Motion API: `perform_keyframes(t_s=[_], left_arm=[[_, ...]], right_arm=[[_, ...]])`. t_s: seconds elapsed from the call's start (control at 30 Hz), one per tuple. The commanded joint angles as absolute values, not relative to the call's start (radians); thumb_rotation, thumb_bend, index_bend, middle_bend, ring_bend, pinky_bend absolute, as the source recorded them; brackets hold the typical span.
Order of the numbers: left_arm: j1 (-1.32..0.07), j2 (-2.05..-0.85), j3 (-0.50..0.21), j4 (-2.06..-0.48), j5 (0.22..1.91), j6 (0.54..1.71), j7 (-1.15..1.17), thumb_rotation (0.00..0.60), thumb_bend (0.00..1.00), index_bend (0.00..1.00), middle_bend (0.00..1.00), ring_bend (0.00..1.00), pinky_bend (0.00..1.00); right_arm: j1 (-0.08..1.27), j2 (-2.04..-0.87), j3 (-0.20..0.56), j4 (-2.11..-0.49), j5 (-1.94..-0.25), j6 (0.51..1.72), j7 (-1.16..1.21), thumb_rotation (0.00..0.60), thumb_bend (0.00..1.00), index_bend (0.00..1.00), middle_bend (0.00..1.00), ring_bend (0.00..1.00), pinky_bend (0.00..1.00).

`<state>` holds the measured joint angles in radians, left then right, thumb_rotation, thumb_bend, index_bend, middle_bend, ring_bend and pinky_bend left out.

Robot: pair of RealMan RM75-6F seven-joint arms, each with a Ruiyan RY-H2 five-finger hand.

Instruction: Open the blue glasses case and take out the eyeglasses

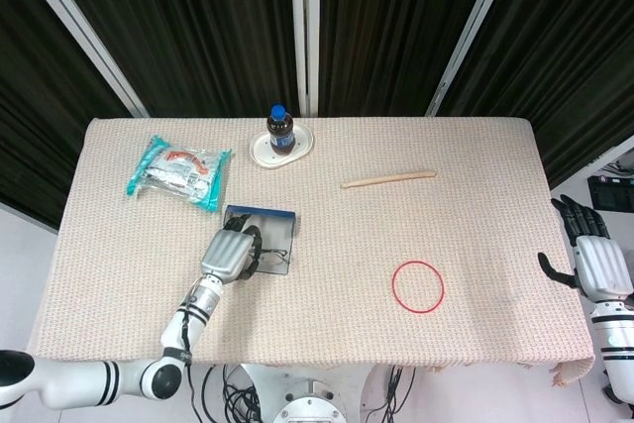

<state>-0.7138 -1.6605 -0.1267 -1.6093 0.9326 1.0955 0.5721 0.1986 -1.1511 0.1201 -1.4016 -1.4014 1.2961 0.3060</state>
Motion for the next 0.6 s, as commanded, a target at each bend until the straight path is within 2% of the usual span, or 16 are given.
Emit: perform_keyframes(t_s=[0.03,0.3,0.6], left_arm=[[-0.704,-1.646,-0.120,-1.637,0.949,1.120,0.583,0.600,0.40,0.77,0.27,0.04,0.13],[-0.665,-1.568,-0.107,-1.737,0.983,1.195,0.607,0.600,0.40,0.79,0.28,0.04,0.13],[-0.634,-1.524,-0.064,-1.810,1.021,1.225,0.642,0.600,0.41,0.79,0.28,0.04,0.13]], right_arm=[[0.199,-1.151,0.120,-1.401,-1.401,1.295,0.307,0.600,0.31,0.00,0.01,0.00,0.00],[0.200,-1.151,0.120,-1.400,-1.401,1.292,0.306,0.600,0.31,0.00,0.01,0.00,0.00],[0.201,-1.152,0.119,-1.408,-1.403,1.295,0.290,0.600,0.31,0.00,0.01,0.00,0.00]])
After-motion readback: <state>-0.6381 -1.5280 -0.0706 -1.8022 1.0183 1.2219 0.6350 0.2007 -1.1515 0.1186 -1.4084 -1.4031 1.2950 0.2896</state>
